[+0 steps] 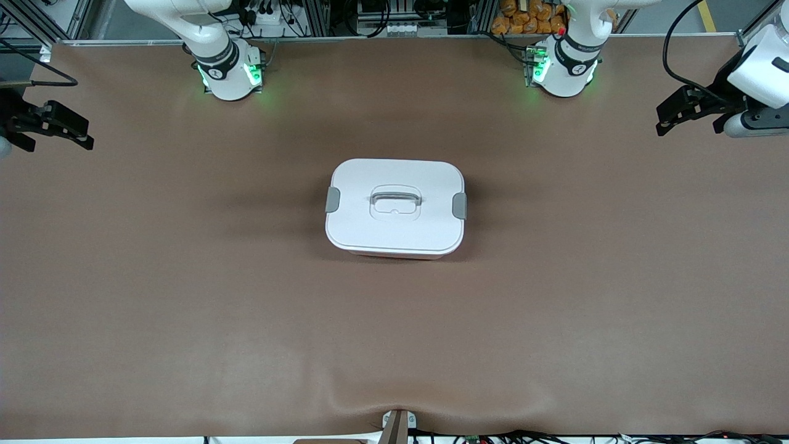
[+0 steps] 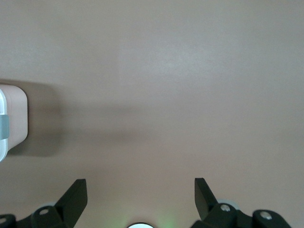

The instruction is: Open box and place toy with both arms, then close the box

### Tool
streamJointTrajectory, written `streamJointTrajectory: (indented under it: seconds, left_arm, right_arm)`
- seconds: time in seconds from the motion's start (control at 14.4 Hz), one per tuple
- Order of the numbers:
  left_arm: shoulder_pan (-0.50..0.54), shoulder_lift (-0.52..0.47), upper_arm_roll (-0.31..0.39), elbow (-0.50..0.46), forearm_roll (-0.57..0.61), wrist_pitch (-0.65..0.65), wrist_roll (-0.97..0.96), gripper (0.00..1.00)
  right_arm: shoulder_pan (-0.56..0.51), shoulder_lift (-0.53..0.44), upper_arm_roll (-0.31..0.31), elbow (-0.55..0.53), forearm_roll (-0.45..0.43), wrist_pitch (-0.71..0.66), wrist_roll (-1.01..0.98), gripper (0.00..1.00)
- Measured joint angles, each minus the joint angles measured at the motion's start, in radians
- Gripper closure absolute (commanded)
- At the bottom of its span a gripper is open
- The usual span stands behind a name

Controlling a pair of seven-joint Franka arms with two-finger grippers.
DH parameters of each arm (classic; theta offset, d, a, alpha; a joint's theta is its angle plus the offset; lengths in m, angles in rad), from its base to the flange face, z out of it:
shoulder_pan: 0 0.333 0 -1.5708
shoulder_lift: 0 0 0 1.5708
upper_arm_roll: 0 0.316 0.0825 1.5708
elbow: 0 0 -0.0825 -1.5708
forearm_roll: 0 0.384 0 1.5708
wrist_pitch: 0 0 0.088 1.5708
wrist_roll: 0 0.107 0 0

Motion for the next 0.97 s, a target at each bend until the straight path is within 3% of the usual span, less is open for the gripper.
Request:
streamJointTrajectory:
  seconds: [0.97]
  left_arm:
    - [-0.003, -0.001, -0.013, 0.013, -0.005, -0.008, -0.001, 0.00]
  right_arm:
    - [0.000, 0.000, -0.001, 0.000, 0.000, -0.003, 0.000, 0.00]
